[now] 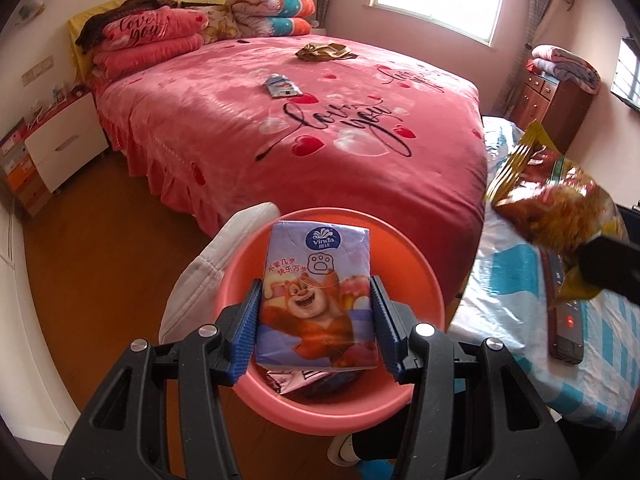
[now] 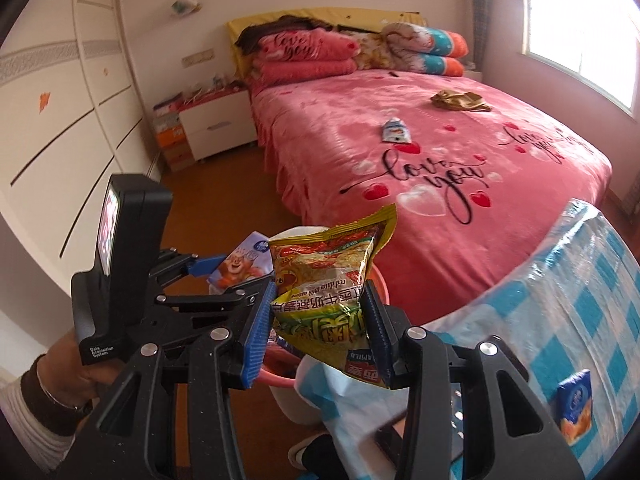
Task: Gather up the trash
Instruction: 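Carry both items over the orange bucket and open both tools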
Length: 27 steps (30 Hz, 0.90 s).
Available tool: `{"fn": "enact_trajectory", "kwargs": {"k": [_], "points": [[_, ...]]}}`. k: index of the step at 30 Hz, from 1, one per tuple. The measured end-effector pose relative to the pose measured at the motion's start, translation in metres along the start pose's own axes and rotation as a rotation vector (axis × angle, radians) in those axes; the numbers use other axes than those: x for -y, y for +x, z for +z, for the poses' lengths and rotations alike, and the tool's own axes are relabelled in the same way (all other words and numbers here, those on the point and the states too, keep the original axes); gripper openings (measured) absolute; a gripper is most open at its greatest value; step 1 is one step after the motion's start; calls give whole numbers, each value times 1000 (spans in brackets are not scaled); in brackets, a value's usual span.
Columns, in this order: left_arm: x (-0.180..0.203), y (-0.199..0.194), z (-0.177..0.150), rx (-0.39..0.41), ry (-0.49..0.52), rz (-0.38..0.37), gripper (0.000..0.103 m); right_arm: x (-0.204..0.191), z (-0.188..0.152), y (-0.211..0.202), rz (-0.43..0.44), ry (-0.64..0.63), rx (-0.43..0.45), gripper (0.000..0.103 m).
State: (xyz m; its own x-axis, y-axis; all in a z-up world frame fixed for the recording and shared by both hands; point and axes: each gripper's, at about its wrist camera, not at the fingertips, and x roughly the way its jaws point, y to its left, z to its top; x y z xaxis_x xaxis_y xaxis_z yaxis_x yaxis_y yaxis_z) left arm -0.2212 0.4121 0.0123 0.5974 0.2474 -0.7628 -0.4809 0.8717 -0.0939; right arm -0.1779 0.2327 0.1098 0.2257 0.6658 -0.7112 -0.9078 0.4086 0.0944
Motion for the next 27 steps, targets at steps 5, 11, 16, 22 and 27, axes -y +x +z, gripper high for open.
{"fn": "enact_trajectory", "kwargs": {"k": [5,11,16,22,27], "points": [[-8,12,-3,-19,-32,12,56,-10,0,22,-2,-22,-31,51],[-16,20,-6,-41,-70,50,77,-6,-5,23,-15,25,-17,81],[-13,17,-5,-30,-52,70,91,-1,-10,10,-38,60,7,89],[-7,14,-5,-32,-41,83,92,15,-17,-12,-67,121,43,91],[1,7,-3,-13,-15,94,92,33,-23,-33,-79,189,85,92]]}}
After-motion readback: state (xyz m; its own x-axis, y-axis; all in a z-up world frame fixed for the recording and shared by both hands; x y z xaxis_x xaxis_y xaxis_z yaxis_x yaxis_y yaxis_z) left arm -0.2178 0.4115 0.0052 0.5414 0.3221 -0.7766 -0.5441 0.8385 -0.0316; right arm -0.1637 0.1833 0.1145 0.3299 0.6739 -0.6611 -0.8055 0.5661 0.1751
